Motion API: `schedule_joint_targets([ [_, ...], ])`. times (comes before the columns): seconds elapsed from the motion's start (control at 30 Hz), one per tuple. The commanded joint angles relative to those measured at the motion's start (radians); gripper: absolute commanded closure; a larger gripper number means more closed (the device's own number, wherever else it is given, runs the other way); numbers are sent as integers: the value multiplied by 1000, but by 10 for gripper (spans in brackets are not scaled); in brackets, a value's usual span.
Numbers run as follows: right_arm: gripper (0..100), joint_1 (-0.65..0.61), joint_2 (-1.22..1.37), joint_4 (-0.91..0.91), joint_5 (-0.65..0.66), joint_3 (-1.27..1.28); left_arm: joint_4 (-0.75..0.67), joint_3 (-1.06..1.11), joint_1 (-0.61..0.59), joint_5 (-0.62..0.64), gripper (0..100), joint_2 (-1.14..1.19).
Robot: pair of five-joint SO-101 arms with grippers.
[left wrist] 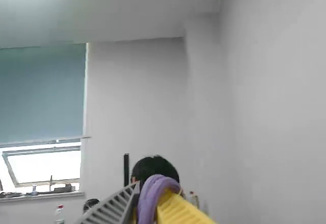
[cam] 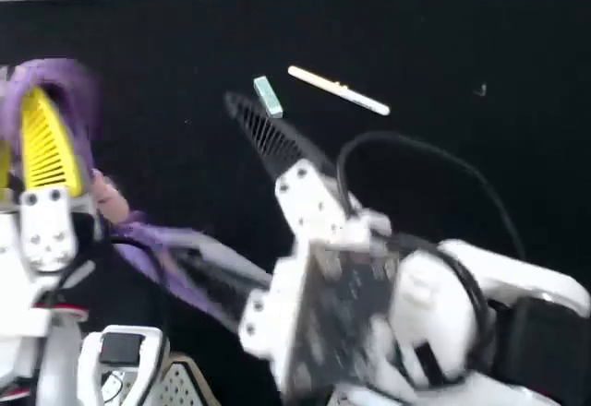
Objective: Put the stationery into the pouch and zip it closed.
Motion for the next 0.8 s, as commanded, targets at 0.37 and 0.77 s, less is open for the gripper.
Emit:
schedule_joint_targets([
  [0.37,582,348,-82,-20,72,-101,-72,27,28,-31,971,14],
  [0.77,582,953,389,-324,-94,-99,-106,1,-171,114,971,25],
])
